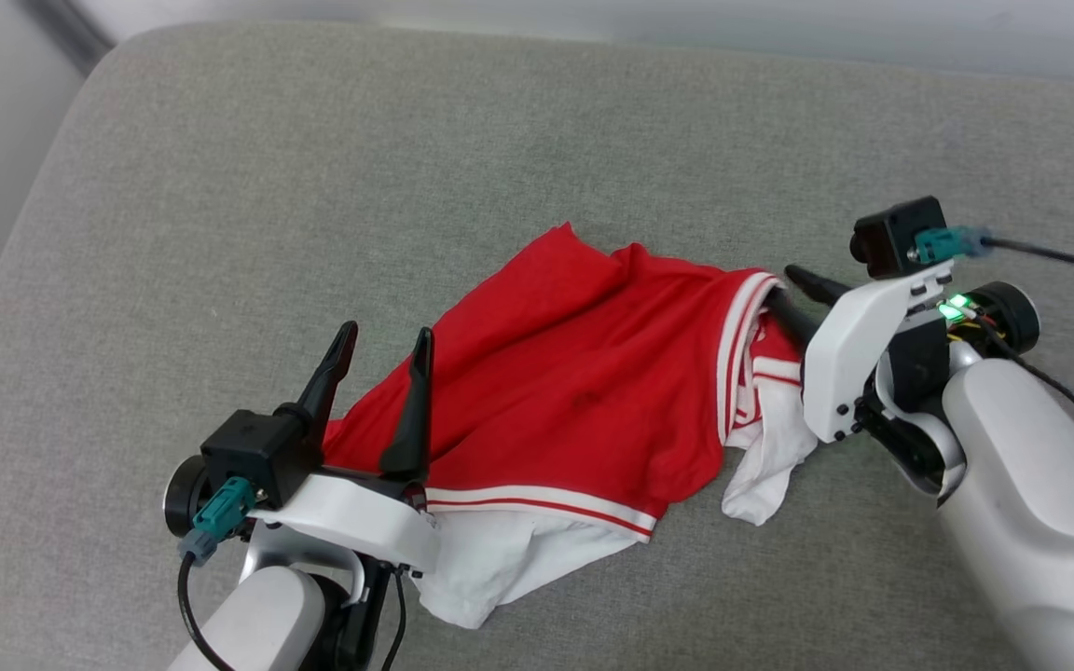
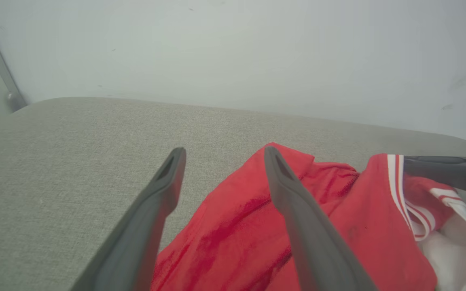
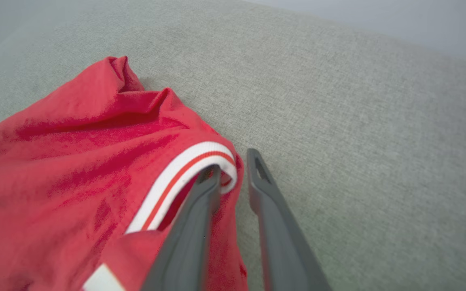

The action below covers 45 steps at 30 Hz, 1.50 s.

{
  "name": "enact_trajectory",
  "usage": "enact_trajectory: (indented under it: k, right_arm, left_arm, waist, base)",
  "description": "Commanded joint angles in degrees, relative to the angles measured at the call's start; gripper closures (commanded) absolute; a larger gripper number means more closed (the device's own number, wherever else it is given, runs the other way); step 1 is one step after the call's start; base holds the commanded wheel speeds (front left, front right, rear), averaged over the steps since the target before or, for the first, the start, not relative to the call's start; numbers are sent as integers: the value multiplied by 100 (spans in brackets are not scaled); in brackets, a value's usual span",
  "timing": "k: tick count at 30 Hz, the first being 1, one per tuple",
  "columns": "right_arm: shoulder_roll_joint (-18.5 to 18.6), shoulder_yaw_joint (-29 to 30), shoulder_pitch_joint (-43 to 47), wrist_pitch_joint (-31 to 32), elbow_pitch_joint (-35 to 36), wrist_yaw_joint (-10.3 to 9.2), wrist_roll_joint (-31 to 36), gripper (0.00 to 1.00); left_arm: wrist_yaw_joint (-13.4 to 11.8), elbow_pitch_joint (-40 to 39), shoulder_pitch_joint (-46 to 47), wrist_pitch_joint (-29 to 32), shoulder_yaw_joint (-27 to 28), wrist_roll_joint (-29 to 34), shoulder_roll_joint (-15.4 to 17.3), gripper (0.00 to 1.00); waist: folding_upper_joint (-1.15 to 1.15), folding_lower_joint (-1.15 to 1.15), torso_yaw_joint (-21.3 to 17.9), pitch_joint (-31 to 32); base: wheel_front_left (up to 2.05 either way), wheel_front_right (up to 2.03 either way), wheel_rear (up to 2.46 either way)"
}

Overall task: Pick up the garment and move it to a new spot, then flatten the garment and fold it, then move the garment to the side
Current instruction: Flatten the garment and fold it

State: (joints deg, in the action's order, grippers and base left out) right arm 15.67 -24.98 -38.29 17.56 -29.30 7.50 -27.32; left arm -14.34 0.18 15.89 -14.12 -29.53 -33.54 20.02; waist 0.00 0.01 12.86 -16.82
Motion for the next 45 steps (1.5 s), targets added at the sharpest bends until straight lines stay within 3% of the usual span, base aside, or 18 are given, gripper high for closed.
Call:
enact_trajectory:
  k: [1,7,11,15,21,31,43,44,45]
  right_arm:
    - [-30,-19,76,-151,-14,-2,-37,0]
    - [-147,149,451,-1411,225,-2,11,0]
    - [-196,288,826,-1697,567,-3,20,0]
    - [-64,222,1241,-1206,1033,-2,37,0]
    - [265,104,1885,255,1938,-2,21,0]
    - [489,-412,2473,2088,3090,-3,-11,0]
    - [489,-1088,1815,2382,1895,-5,94,0]
    - [481,-1114,1821,2378,1801,-5,69,2]
    - [482,-1147,1799,2335,1730,-5,70,50]
  left_arm:
    - [0,12,44,-24,8,16,2,0]
    - [-51,45,-102,-14,15,36,65,0]
    - [-111,10,-210,29,29,15,141,0]
    - [-164,-50,-342,97,29,-17,214,0]
    - [-236,-161,-456,199,-11,-25,268,0]
    - [-253,-261,-404,226,-33,-50,254,0]
    - [-104,-109,-124,113,-51,-70,114,0]
    - [-93,-86,-107,98,-51,-71,96,0]
    - [-94,-61,-103,82,-43,-77,84,0]
  waist:
    - [0,-1,-40,51]
    - [0,-1,-249,344]
    - [0,-1,-435,559]
    - [0,-1,-591,740]
    - [0,-1,-680,892]
    - [0,-1,-513,675]
    - [0,-1,-219,130]
    - [0,-1,-196,110]
    - [0,-1,-182,104]
  base:
    - [0,0,0]
    - [0,0,0]
    - [0,0,0]
    - [0,0,0]
    - [0,0,0]
    - [0,0,0]
    - [0,0,0]
    - [0,0,0]
    - [0,0,0]
